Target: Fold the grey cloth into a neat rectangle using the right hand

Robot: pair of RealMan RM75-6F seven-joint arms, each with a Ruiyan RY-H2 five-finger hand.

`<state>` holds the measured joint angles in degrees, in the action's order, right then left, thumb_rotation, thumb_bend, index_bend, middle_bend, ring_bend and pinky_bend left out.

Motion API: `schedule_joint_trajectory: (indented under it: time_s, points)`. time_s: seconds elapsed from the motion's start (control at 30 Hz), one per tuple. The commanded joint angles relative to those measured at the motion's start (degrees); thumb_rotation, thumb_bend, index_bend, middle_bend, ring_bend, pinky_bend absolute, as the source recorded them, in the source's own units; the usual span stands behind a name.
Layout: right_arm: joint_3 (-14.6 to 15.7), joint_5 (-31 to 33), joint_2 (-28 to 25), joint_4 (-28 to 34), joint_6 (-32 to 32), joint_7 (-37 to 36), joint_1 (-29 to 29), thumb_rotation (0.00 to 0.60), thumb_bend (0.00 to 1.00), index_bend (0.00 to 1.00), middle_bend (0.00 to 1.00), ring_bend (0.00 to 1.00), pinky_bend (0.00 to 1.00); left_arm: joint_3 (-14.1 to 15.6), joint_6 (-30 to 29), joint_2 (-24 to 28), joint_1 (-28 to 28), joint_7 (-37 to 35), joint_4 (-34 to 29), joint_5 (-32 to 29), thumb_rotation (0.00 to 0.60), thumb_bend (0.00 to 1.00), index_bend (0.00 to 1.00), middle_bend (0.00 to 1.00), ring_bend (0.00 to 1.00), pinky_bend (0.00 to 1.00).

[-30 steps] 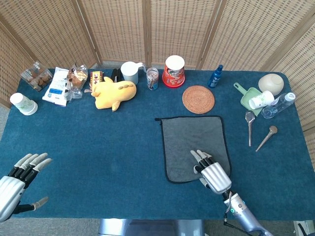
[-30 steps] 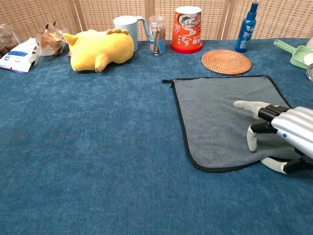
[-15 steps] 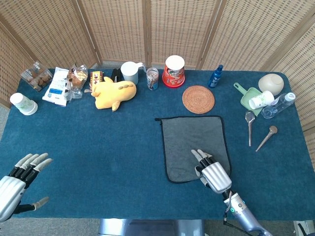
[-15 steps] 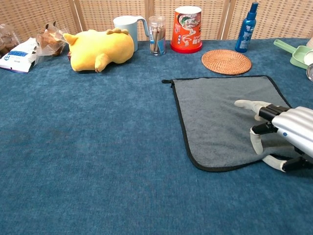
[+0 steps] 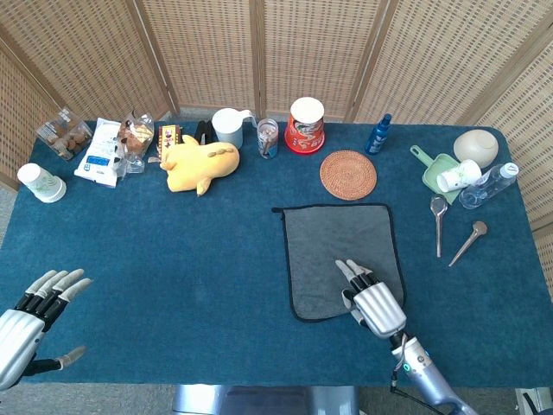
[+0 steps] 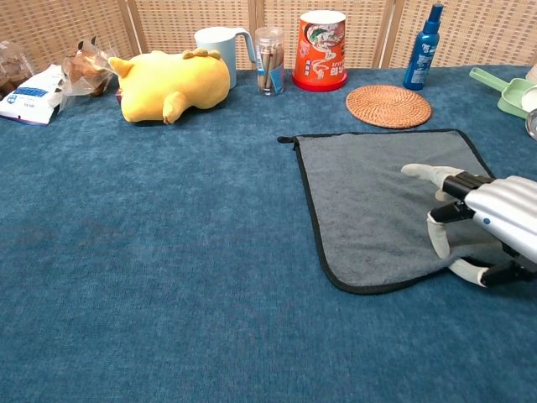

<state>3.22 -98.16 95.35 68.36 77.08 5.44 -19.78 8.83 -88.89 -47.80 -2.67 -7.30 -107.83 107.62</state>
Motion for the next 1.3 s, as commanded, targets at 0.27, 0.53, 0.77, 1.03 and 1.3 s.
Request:
schedule_joint_trajectory:
  time_s: [0.27,0.53,0.77,1.03,1.3]
  points:
    - [-2.3,3.6,-0.8,4.0,-3.0,-0.2,-1.1,0.600,0.42,0.64,0.05,0.04,0.25,0.0,0.0,0.2,-0.1,-0.5,0.1,0.0,0.600,0.24,0.08,0.00,0.00,0.07]
    - [-5.5,7.1,-0.3,6.3,-7.0,3.4,-3.5,0.600,0.43,0.65,0.05,0.04,0.25,0.0,-0.1,0.5,-0.2,-1.4,0.2,-0.2,0.600,0.24,0.08,0.00,0.00,0.07]
    - [-9.2,11.1,0.2,8.0,-10.3,6.5,-5.9,0.600,0.43,0.65,0.05,0.04,0.25,-0.1,-0.4,0.8,-0.3,-2.4,0.3,-0.5,0.600,0.24,0.08,0.00,0.00,0.07]
    - [-12.3,16.3,0.1,9.3,-13.3,9.4,-7.8,0.600,0.43,0.66,0.06,0.04,0.25,-0.3,0.6,0.9,-0.8,-3.1,0.3,-1.2,0.600,0.24,0.08,0.00,0.00,0.07]
    - [-14.8,20.9,0.3,9.6,-15.4,11.5,-9.5,0.600,0.43,0.66,0.06,0.04,0.25,-0.5,1.3,1.0,-1.3,-3.7,0.3,-1.9,0.600,0.24,0.08,0.00,0.00,0.07]
